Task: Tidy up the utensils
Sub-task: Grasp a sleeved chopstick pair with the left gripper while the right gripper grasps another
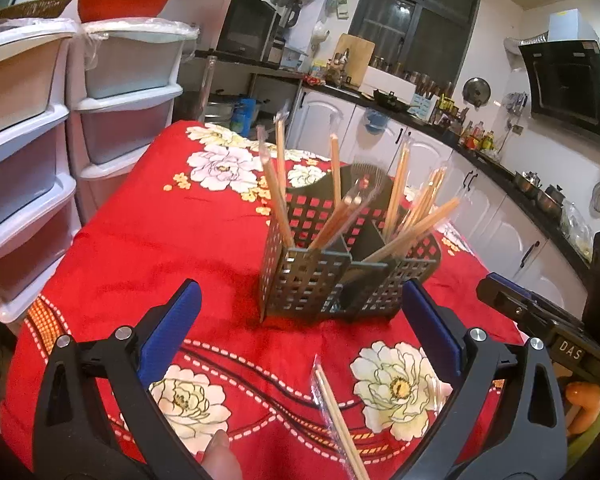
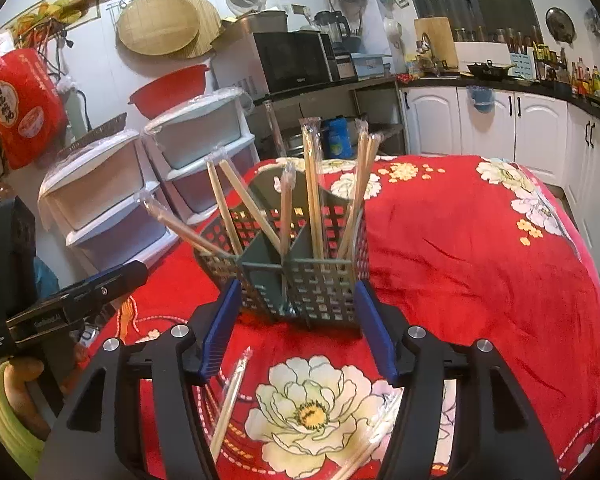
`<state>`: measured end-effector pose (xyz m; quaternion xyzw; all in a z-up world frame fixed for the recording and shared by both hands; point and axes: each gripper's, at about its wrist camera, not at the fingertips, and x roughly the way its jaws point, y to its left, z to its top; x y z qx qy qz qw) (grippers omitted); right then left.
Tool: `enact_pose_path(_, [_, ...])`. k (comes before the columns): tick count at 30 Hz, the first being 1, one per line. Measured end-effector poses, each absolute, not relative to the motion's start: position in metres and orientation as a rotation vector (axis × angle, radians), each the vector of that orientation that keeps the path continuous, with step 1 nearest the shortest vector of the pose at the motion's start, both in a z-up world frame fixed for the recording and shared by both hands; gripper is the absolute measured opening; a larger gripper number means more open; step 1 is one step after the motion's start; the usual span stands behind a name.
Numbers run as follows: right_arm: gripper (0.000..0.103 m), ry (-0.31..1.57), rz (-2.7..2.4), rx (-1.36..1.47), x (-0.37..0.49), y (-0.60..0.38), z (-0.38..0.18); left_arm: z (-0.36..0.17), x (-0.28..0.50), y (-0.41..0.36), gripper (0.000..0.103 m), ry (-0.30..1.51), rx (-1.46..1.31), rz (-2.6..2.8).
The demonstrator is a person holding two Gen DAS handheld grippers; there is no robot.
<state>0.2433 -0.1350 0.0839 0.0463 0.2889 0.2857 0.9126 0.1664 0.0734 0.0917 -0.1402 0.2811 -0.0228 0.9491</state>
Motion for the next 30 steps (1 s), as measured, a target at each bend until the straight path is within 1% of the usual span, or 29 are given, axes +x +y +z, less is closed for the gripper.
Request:
enact_pose_path(9, [0.059,0.649,0.551,0.073,0.242,-0.141,0.059,0.065,0.165,0.069,0.091,0.639,-0.291,-0.045])
enact_pose_path(28, [0.059,0.878,0.457,0.09,0.253,-0.163,-0.011,-0.004,0.18,0.037,0.091,0.855,-0.342,-0.13])
enact_pose_path(30, [0.059,0.914,0.439,0.092,0.258,-0.164,-0.019,-0.01,0.184,0.037,0.086,0.876,-0.36,-0.135])
